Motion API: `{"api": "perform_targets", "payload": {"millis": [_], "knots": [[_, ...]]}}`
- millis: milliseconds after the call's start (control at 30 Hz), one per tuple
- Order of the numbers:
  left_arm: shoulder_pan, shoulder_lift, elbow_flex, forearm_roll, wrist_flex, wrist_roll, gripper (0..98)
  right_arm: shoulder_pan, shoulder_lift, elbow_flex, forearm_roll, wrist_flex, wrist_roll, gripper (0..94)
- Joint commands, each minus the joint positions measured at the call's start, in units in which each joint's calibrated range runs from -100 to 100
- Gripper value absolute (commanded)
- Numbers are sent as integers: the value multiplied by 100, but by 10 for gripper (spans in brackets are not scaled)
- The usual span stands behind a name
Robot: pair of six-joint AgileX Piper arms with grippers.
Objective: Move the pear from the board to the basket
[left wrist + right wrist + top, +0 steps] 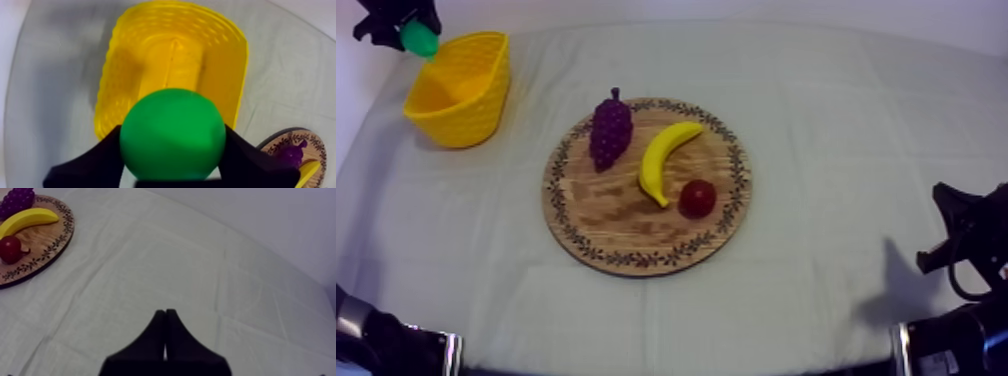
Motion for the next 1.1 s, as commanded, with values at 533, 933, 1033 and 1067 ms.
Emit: {"api": "perform_targets", "payload": {"millis": [533, 933, 1033, 1067], "knots": [[-36, 1586, -46, 69, -535, 24, 528, 0, -3, -2, -1, -1, 0, 2], [-58, 2003, -158, 170, -634, -53, 902, 0, -3, -2, -1, -1, 0, 2], [-65, 2033, -217, 179, -635, -53, 940, 0, -3, -2, -1, -1, 0, 2], [-68, 2041, -235, 180, -635, -54, 946, 0, -3, -2, -1, -1, 0, 2]]}}
